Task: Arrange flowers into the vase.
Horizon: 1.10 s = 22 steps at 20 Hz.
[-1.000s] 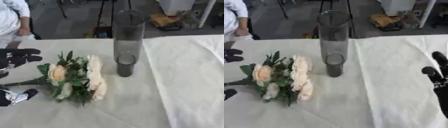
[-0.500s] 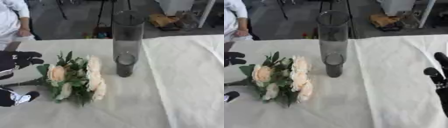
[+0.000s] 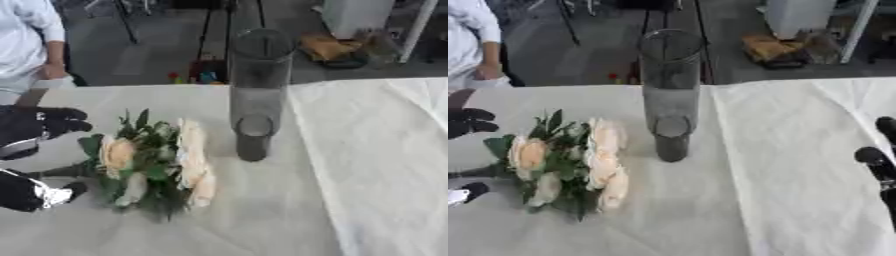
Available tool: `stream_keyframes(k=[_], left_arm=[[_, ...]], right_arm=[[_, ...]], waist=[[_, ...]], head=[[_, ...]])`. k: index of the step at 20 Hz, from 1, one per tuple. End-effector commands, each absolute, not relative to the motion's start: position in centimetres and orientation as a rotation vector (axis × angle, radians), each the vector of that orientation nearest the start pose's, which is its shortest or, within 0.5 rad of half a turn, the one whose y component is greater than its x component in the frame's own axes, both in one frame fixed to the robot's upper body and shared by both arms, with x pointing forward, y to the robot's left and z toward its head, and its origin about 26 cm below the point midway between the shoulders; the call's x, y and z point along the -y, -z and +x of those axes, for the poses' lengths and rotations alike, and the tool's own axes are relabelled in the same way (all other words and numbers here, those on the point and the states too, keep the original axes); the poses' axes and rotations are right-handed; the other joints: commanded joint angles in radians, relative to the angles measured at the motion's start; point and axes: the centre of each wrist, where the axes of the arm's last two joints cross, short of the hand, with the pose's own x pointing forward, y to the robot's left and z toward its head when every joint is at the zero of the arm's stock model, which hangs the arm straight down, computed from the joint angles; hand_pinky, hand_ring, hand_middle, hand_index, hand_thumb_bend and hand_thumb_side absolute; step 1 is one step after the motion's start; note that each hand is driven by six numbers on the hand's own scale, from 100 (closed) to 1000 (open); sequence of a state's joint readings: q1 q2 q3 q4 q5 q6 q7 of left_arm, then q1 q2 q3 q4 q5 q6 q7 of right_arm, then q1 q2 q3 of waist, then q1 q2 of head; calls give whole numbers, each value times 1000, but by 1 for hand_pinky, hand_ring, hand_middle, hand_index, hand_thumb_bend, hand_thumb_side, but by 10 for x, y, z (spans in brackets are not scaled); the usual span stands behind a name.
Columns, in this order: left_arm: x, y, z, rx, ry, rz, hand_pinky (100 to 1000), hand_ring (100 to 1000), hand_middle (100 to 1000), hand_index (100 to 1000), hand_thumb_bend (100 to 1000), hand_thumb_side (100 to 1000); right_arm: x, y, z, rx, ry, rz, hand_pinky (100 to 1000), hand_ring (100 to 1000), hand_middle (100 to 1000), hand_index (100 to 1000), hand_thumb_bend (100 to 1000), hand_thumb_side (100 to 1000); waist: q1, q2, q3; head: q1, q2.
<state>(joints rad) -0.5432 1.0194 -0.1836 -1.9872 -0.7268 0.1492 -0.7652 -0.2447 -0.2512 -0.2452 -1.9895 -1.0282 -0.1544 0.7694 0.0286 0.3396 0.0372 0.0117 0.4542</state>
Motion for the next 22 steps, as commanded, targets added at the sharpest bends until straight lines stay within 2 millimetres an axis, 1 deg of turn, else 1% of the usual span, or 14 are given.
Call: stream_keyframes(k=[1, 8, 17, 22], left_arm=[[-290, -323, 293, 1158, 1754, 1218, 853, 958, 990, 1000, 388, 700], [-297, -319, 311, 1099, 1723, 1217, 852, 958, 986, 1000, 400, 674], [-308, -312, 336, 1039, 1709, 1247, 847, 953, 969, 1000, 395, 607], [-311, -304, 344, 1037, 1711, 1266, 844, 950, 968, 1000, 387, 597]], right_arm=[[316, -197, 289, -3142, 573, -1423, 775, 907, 622, 896, 100, 927], [314, -197, 290, -3137, 586, -1423, 778, 909, 620, 896, 100, 927], [312, -197, 290, -3135, 599, -1421, 780, 912, 619, 897, 100, 926], [312, -197, 290, -3135, 601, -1419, 781, 913, 618, 897, 100, 926]], waist=[[-1, -14, -1], [-1, -7, -8], [0, 0, -20], [0, 3, -24]], head=[[5, -14], [9, -19], [17, -25], [18, -26]])
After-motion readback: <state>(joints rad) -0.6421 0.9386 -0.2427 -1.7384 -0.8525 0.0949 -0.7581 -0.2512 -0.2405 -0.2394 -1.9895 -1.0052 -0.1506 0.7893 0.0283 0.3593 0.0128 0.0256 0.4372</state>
